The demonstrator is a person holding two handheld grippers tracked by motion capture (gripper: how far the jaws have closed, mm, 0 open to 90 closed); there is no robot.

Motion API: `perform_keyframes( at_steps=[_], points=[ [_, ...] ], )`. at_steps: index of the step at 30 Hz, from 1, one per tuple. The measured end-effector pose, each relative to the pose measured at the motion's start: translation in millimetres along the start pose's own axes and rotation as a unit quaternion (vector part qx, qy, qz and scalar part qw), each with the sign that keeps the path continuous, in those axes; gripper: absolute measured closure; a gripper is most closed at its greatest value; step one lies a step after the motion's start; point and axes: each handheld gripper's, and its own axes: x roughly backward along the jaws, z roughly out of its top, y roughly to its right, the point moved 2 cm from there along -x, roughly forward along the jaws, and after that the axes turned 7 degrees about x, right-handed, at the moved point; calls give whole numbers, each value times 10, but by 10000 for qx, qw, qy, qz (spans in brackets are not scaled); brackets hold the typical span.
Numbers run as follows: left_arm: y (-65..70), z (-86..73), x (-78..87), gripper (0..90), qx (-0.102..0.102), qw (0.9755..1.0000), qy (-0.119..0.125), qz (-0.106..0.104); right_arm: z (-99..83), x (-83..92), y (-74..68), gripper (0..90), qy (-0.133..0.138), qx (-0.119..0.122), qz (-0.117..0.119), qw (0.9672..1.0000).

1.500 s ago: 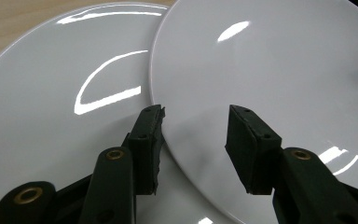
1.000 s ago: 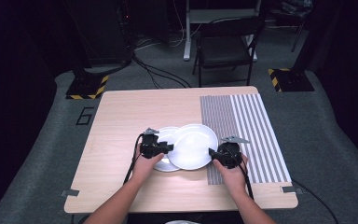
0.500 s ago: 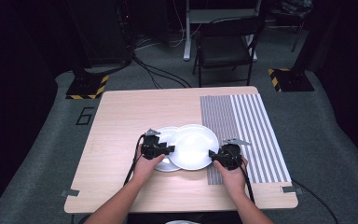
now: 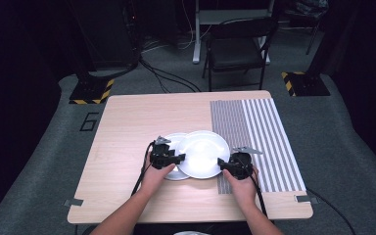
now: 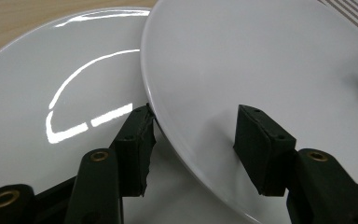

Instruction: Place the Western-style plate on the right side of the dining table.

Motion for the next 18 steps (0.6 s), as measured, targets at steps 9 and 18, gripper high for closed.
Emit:
perform_keyframes(
  at_steps=[9,18],
  points=[
    [-15,20,-6,476,6,10000,10,-77,11,-14,14,498,-83,6,15,10000],
    [-20,40,-4,507,111,9999,9,-63,34,-32,32,506,-148,-74,13,9999]
  ],
)
